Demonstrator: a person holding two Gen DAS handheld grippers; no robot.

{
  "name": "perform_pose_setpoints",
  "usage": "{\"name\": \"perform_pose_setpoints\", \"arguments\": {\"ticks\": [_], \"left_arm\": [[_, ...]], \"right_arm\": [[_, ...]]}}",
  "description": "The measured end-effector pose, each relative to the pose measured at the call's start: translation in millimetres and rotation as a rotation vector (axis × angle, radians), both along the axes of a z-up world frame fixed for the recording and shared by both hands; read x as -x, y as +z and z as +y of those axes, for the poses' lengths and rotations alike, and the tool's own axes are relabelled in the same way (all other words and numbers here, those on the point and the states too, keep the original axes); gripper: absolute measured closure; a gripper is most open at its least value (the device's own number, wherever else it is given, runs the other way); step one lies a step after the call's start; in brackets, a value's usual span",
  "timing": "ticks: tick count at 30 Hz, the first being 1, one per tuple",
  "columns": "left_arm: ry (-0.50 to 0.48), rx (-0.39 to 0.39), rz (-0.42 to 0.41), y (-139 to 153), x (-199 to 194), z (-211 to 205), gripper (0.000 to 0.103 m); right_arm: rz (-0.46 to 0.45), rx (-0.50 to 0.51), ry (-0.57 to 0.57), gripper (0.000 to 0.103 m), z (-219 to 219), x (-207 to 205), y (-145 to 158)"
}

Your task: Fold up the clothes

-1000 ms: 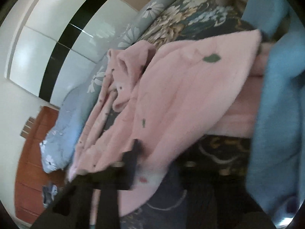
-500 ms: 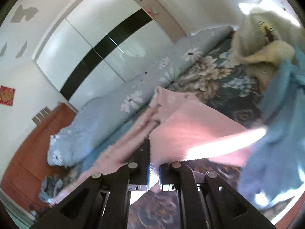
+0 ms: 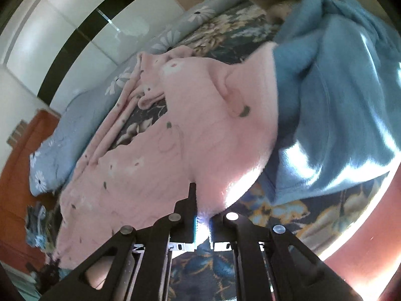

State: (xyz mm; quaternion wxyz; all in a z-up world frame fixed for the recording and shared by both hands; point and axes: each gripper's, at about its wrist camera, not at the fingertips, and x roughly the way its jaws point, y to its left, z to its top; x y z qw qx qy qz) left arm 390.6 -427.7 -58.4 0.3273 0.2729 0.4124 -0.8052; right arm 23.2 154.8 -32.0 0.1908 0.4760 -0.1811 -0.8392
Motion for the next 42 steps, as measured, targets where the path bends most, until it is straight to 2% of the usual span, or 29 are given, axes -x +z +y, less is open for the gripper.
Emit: {"name": "perform_pose_setpoints", "arguments": {"ticks": [2, 4, 5, 6, 7, 8, 9, 11, 13, 16, 19, 23, 28, 30, 32, 33, 35, 37, 40, 42], "left_arm": [[0.008, 0.037, -0.057, 5, -1, 0, 0.076], [0.050, 0.113, -0.123, 16, -6, 0, 0.073], [0.071, 0.151, -0.155, 22, -9, 0, 0.070], [0.085, 0.172, -0.176, 27, -7, -5, 0.061], [0.098, 0.192, -0.198, 31, -5, -10, 0.055], [0.085, 0.205, -0.213, 35, 5, -19, 0.055], [0.065, 0.204, -0.216, 37, 19, -26, 0.055], [0.025, 0.203, -0.223, 40, 48, -41, 0.055], [-0.006, 0.183, -0.212, 41, 76, -52, 0.055], [-0.023, 0.134, -0.214, 34, 112, -67, 0.054], [-0.027, 0.105, -0.206, 28, 126, -70, 0.054], [-0.018, 0.082, -0.220, 13, 123, -67, 0.052], [0.004, 0.043, -0.222, -1, 118, -67, 0.052], [0.012, 0.037, -0.224, -4, 118, -68, 0.052], [0.016, 0.035, -0.235, -6, 118, -68, 0.052], [0.016, 0.034, -0.243, -7, 119, -68, 0.052], [0.010, 0.039, -0.253, -7, 119, -68, 0.052], [0.015, 0.045, -0.257, -5, 116, -68, 0.052], [0.031, 0.045, -0.254, -3, 110, -70, 0.051], [0.041, 0.046, -0.259, -2, 107, -72, 0.051]], "right_arm": [[0.022, -0.030, 0.005, 0.089, 1, -2, 6], [0.046, -0.097, -0.021, 0.073, 7, -8, 11], [0.067, -0.147, -0.050, 0.068, 14, -14, 16], [0.090, -0.194, -0.077, 0.062, 20, -20, 21], [0.132, -0.258, -0.101, 0.062, 23, -24, 29], [0.196, -0.344, -0.099, 0.062, 18, -25, 41], [0.241, -0.405, -0.070, 0.062, 9, -22, 49], [0.305, -0.456, 0.059, 0.062, -29, -2, 57], [0.327, -0.427, 0.178, 0.060, -72, 22, 57], [0.284, -0.363, 0.351, 0.060, -147, 73, 46], [0.240, -0.431, 0.413, 0.060, -199, 124, 30], [0.192, -0.516, 0.457, 0.056, -229, 166, 3], [0.196, -0.552, 0.508, 0.056, -240, 173, -18], [0.209, -0.546, 0.506, 0.057, -238, 173, -18], [0.191, -0.529, 0.481, 0.081, -232, 183, -14], [0.180, -0.516, 0.467, 0.096, -228, 190, -10], [0.159, -0.491, 0.441, 0.097, -220, 204, -3], [0.185, -0.489, 0.375, 0.097, -207, 221, 16], [0.243, -0.453, 0.217, 0.097, -183, 254, 56], [0.310, -0.491, 0.095, 0.097, -176, 281, 85]]}}
